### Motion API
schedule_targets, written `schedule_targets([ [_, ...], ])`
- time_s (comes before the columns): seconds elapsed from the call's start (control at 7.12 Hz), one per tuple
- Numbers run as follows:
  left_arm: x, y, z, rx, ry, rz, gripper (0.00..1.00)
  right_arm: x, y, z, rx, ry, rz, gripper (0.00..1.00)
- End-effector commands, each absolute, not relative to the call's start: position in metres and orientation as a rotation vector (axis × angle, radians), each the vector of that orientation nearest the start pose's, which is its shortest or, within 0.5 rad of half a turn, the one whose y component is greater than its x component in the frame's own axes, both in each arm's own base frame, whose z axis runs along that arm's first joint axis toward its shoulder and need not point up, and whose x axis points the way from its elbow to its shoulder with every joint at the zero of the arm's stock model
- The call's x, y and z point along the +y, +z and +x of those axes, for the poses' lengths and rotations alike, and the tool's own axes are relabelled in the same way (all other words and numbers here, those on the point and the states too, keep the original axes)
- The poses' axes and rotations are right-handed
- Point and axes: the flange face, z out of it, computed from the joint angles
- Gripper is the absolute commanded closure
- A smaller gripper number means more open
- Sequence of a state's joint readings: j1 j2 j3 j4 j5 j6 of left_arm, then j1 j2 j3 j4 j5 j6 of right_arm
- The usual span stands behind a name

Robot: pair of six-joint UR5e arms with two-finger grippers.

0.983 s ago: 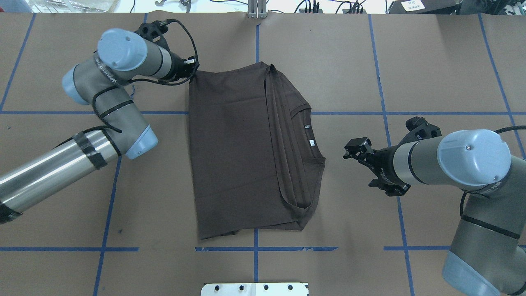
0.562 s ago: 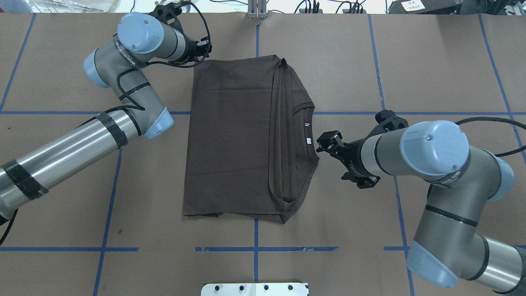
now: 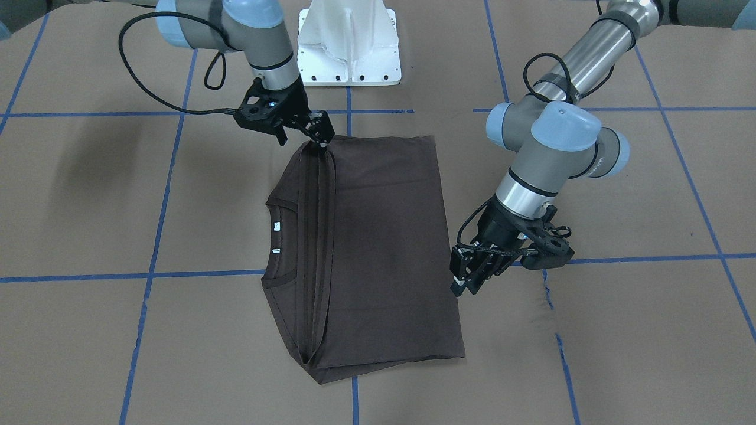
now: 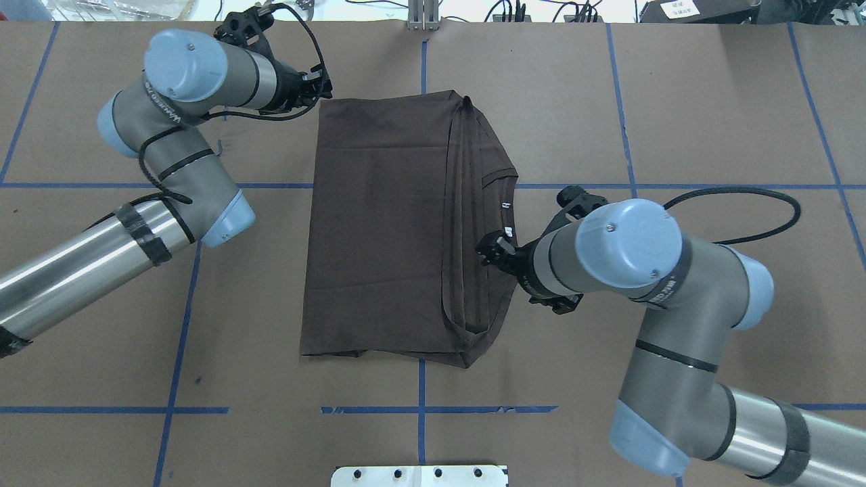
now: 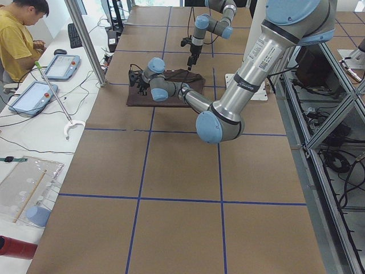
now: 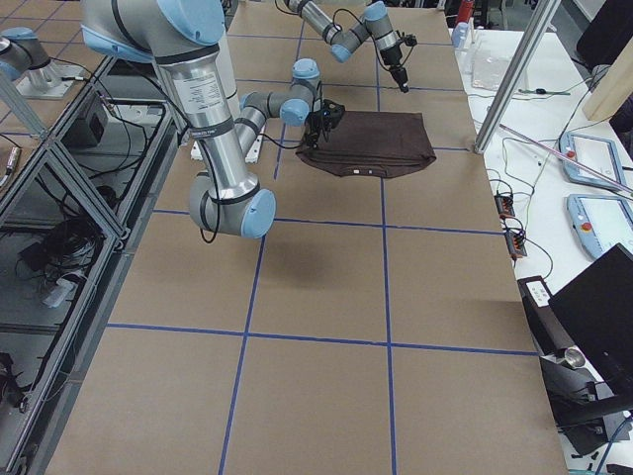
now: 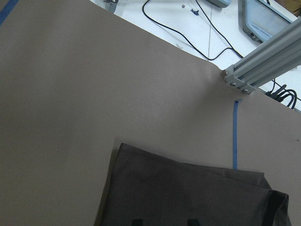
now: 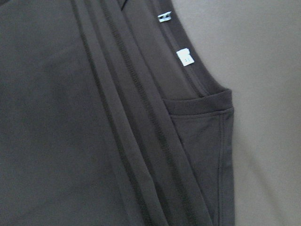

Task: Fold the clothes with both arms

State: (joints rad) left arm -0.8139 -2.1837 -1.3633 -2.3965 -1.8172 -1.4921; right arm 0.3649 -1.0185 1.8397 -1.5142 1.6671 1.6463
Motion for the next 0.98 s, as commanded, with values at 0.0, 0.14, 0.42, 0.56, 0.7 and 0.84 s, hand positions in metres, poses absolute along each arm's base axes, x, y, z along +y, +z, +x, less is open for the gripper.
schedule_targets([
  [0.0,-0.601,0.293,0.42,1.219,-0.495,0.326,0.57,-0.334,0.219,-0.588,-0.829,0.167,0.128,0.0],
  [0.14,-0.6,0.293,0.421,1.22,-0.494,0.323,0.57,-0.336,0.228,-0.592,-0.799,0.072,0.169,0.0],
  [0.42,-0.6,0.291,0.421,1.223,-0.494,0.324,0.57,-0.332,0.235,-0.595,-0.701,-0.055,0.19,0.0],
  [0.56,-0.599,0.291,0.422,1.224,-0.493,0.323,0.57,-0.326,0.242,-0.599,-0.688,-0.072,0.185,0.0],
  [0.7,-0.599,0.29,0.422,1.225,-0.493,0.324,0.57,-0.317,0.243,-0.606,-0.667,-0.08,0.207,0.0],
  [0.84,-0.599,0.291,0.422,1.224,-0.493,0.323,0.57,-0.314,0.249,-0.608,-0.637,-0.091,0.211,0.0],
])
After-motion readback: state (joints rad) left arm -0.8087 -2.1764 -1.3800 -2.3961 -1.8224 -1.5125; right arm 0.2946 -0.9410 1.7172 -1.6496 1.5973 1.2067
